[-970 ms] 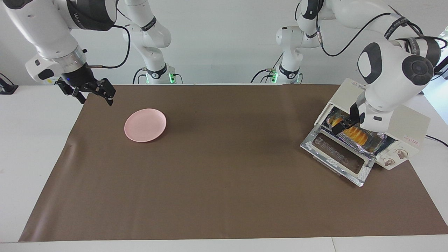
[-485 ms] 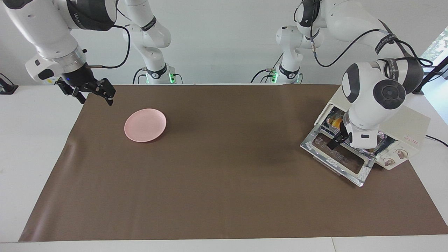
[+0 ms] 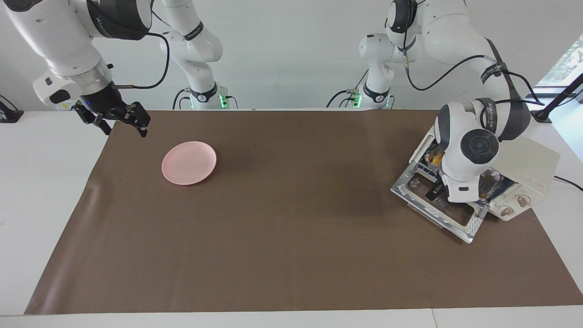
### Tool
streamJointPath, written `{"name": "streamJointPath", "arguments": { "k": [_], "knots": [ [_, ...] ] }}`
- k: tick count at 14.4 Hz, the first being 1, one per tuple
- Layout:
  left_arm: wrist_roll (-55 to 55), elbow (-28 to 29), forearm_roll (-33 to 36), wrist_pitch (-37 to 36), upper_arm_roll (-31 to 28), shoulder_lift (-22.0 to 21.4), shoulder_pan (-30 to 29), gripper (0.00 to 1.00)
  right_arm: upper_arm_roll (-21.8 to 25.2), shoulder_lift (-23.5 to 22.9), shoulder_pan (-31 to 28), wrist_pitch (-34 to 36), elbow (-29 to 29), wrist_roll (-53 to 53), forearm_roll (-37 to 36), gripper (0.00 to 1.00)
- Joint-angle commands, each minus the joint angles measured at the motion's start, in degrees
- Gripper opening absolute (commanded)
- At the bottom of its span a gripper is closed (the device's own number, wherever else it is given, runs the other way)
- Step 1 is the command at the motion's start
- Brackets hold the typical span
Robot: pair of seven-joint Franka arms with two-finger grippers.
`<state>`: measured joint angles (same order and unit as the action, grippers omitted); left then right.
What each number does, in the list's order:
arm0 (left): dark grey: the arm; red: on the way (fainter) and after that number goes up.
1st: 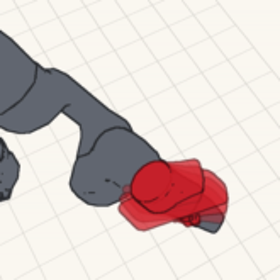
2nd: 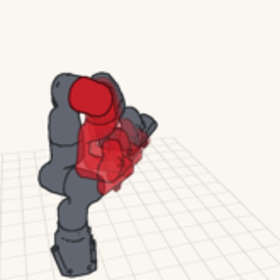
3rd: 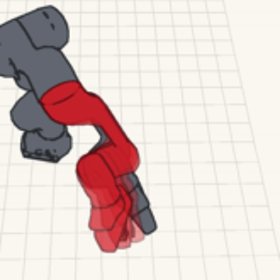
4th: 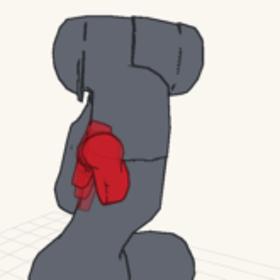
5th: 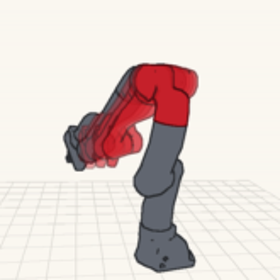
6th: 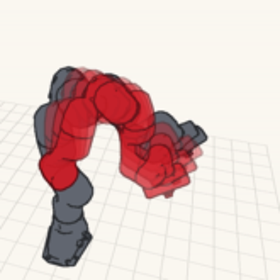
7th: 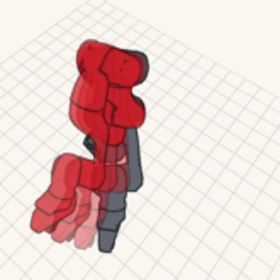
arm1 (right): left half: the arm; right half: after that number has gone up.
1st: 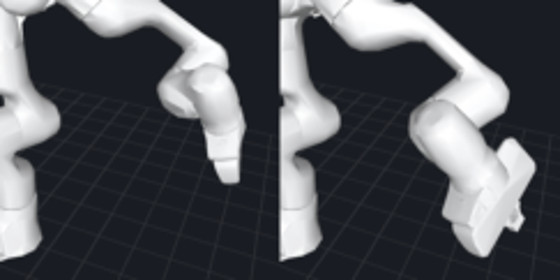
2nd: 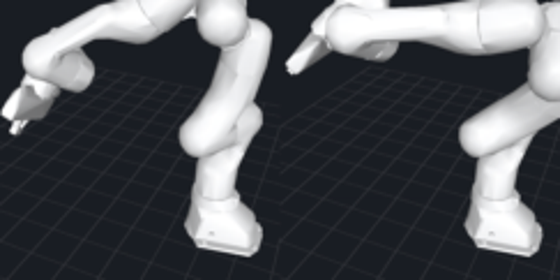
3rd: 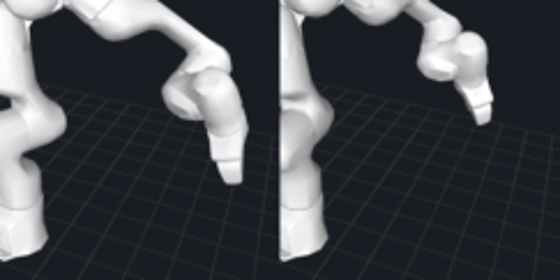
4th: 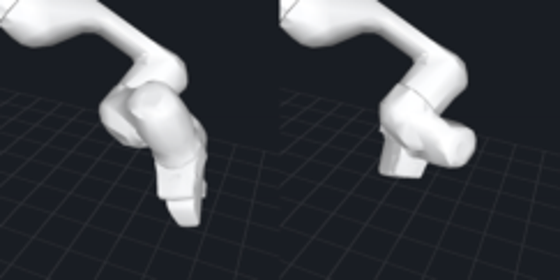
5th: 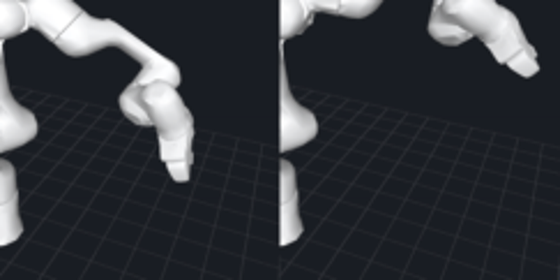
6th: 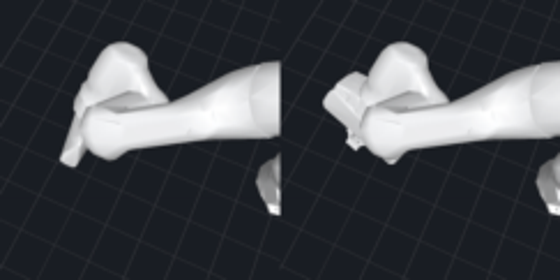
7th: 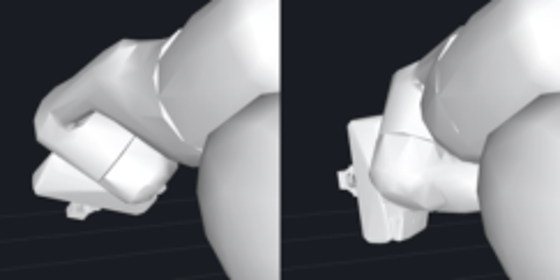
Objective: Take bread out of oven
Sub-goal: 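Reach the left gripper down into the toaster oven toward the foil tray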
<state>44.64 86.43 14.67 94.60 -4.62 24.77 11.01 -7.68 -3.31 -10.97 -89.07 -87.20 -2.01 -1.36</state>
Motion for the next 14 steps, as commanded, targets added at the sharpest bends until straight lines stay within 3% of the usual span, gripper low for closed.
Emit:
{"name": "streamJointPath", "arguments": {
  "k": [1,4,14],
  "knots": [
    [0.89,4.53,1.59,2.78,-0.22,-3.15,-0.2,1.0,-0.76,1.55,-0.89,-0.49,-1.83,0.07,-0.66,1.0],
    [0.89,8.66,1.68,6.03,-0.22,-4.81,-1.51,1.0,-0.76,1.55,-0.89,-0.49,-1.83,0.07,-0.66,1.0],
    [0.45,12.54,1.68,9.99,-0.13,-6.23,-2.83,1.0,-0.76,1.55,-0.89,-0.49,-1.83,0.07,-0.66,1.0]
  ]
}}
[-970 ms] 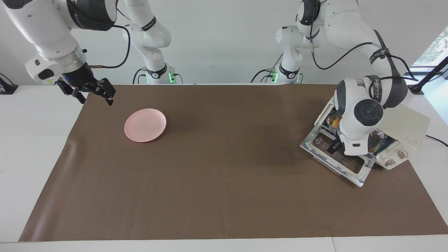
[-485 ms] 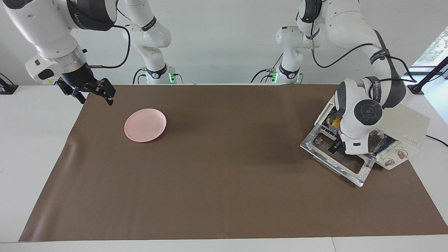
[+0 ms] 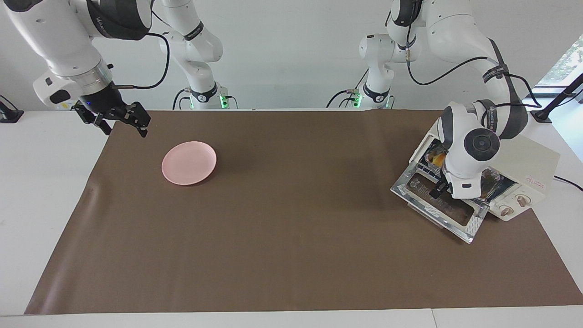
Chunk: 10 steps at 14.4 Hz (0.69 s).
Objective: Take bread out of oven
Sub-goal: 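Reach the left gripper down into the toaster oven toward the foil tray, then grasp the foil tray of bread with the left gripper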
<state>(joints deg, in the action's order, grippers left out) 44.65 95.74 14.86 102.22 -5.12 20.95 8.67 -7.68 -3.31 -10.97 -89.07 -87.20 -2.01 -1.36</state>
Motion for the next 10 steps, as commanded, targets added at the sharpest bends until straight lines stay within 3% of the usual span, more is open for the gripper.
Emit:
{"name": "streamJointPath", "arguments": {
  "k": [1,7,10],
  "knots": [
    [0.26,3.66,1.48,2.54,0.37,-2.49,-0.5,1.0,-0.76,1.55,-0.89,-0.49,-1.83,0.07,-0.66,1.0],
    [0.08,5.77,1.4,5.27,0.37,-3.11,-0.67,0.98,-0.67,1.55,-0.89,-0.49,-1.83,0.07,-0.66,1.0],
    [0.08,6.92,1.48,6.41,0.37,-3.64,-1.11,0.89,-0.76,1.55,-0.89,-0.49,-1.83,0.07,-0.66,1.0]
  ]
}}
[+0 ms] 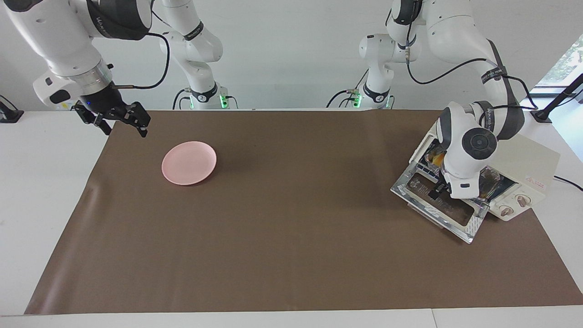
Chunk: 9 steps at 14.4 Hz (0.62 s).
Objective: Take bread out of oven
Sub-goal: 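Grasp the foil tray of bread with the left gripper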
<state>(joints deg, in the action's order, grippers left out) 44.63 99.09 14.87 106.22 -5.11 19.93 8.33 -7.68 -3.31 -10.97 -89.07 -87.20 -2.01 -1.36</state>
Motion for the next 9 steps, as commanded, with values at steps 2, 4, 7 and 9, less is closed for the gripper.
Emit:
{"name": "streamJointPath", "arguments": {
  "k": [2,4,7,9],
  "knots": [
    [0.02,3.82,1.47,2.41,0.36,-2.71,-1.39,0.77,-0.76,1.55,-0.89,-0.49,-1.83,0.07,-0.66,1.0],
    [0.1,4.87,1.47,2.67,0.36,-3.14,-1.48,0.64,-0.76,1.55,-0.89,-0.49,-1.83,0.07,-0.66,1.0],
    [0.1,5.93,1.47,3.38,0.36,-3.5,-1.48,0.63,-0.76,1.55,-0.89,-0.49,-1.83,0.07,-0.66,1.0],
    [0.1,5.94,1.47,3.38,0.36,-3.5,-1.39,0.46,-0.76,1.55,-0.89,-0.49,-1.83,0.07,-0.66,1.0]
  ]
}}
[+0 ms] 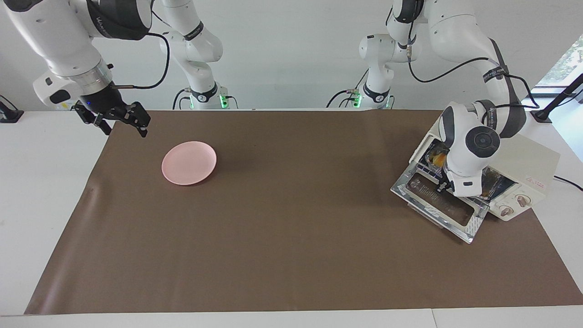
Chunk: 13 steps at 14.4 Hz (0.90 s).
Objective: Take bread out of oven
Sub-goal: 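Grasp the foil tray of bread with the left gripper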
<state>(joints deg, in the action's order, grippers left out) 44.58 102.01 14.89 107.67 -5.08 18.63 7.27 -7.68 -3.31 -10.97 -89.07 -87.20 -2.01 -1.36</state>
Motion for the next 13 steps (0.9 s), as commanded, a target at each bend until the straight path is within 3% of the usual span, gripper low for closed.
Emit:
{"name": "streamJointPath", "arguments": {
  "k": [1,2,8,13],
  "knots": [
    [0.07,3.02,1.46,1.84,0.33,-2.2,-0.24,0.18,-0.76,1.55,-0.89,-0.49,-1.83,0.07,-0.66,1.0],
    [-0.11,2.93,1.46,1.84,0.33,-2.2,-0.24,0.0,-0.76,1.55,-0.89,-0.49,-1.92,0.07,-0.66,1.0],
    [-3.45,-1.71,0.93,0.96,0.77,-1.06,2.22,0.0,-0.76,1.55,-0.89,-0.49,-1.83,0.07,-0.66,1.0],
    [-3.36,-10.06,-8.64,0.17,0.86,2.02,7.13,0.0,-0.67,1.55,-0.98,-0.49,-1.92,0.07,-0.66,1.0]
  ]
}}
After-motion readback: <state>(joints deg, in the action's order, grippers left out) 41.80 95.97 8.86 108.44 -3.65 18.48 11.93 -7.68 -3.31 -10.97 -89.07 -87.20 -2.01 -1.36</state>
